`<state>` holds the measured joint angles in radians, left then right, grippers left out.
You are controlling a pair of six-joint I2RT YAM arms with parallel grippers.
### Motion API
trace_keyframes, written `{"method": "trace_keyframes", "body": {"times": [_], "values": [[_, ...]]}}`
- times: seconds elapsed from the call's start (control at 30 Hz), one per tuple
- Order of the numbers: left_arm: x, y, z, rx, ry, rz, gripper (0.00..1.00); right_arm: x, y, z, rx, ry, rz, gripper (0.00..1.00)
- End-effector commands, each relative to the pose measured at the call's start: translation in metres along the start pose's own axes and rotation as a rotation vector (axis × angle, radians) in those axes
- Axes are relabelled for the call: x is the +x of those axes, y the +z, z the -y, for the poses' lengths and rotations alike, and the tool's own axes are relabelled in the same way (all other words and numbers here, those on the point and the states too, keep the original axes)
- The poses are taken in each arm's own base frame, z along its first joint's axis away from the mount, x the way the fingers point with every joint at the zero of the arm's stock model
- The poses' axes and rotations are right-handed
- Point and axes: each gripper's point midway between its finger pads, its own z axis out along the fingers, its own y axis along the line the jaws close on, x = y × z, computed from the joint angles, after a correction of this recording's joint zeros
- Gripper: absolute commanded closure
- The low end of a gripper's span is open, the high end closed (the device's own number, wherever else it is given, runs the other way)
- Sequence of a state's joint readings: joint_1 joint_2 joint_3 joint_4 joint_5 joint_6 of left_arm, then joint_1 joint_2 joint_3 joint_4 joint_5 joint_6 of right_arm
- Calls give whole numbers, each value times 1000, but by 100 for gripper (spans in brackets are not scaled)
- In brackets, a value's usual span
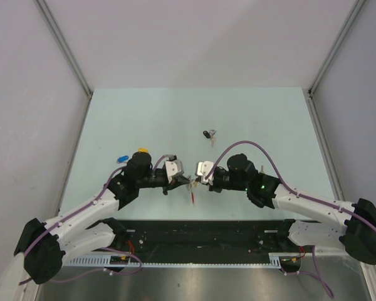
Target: Put the keys on the keyring
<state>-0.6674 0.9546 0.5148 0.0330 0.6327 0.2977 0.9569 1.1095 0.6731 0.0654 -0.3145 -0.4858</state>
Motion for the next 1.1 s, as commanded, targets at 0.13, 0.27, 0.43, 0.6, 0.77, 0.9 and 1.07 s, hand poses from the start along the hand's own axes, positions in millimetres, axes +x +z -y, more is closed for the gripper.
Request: {"method": "trace_keyframes", "body": {"times": [0.13, 0.27, 0.43, 0.6, 0.77, 0.9, 1.07], "values": [[-9, -1, -3, 2, 64, 5, 100, -29, -7, 4, -8, -2, 73, 100], [-10, -1, -3, 4, 69, 9, 100, -30, -7, 4, -12, -2, 79, 100], [-11, -1, -1, 16, 71, 13, 100, -29, -7, 10, 16, 12, 77, 100], [-10, -1, 0, 19, 73, 13, 100, -30, -7, 13, 31, 16, 80, 100], [-11, -2, 0, 18, 75, 15, 100, -31, -7, 16, 44, 18, 84, 100], [-11, -2, 0, 16, 76, 16, 100, -31, -6, 15, 34, 17, 87, 100], [-11, -2, 1, 21, 76, 16, 100, -30, -4, 15, 30, 19, 86, 100]]}}
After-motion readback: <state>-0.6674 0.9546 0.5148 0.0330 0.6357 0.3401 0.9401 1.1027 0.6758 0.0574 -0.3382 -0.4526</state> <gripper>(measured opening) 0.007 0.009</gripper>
